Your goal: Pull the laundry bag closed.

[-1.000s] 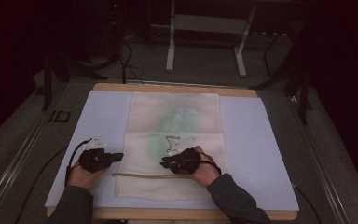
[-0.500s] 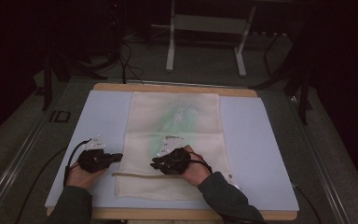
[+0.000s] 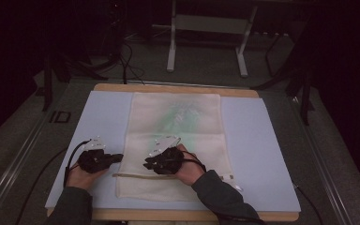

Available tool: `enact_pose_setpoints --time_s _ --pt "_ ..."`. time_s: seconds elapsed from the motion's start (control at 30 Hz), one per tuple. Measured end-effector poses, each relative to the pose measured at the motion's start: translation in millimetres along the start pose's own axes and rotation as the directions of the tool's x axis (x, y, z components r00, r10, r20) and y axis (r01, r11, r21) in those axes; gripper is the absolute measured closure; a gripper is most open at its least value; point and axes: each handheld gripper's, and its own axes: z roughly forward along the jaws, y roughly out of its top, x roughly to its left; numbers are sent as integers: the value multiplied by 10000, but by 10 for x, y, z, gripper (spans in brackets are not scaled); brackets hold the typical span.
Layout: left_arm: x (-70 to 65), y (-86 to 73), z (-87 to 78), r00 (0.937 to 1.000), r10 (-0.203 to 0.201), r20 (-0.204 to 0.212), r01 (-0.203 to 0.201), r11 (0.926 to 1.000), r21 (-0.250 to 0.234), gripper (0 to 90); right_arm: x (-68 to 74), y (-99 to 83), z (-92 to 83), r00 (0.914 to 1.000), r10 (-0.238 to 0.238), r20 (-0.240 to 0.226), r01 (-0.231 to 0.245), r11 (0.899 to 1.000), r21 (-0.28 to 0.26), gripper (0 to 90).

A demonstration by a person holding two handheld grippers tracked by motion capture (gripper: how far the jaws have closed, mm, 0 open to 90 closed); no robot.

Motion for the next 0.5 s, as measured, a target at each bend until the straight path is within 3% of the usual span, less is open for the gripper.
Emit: enact_pose_setpoints --time_s 0.5 --pt "1 2 14 10000 -6 3 6 10000 59 891 29 96 133 9997 -57 -222 59 9999 87 779"
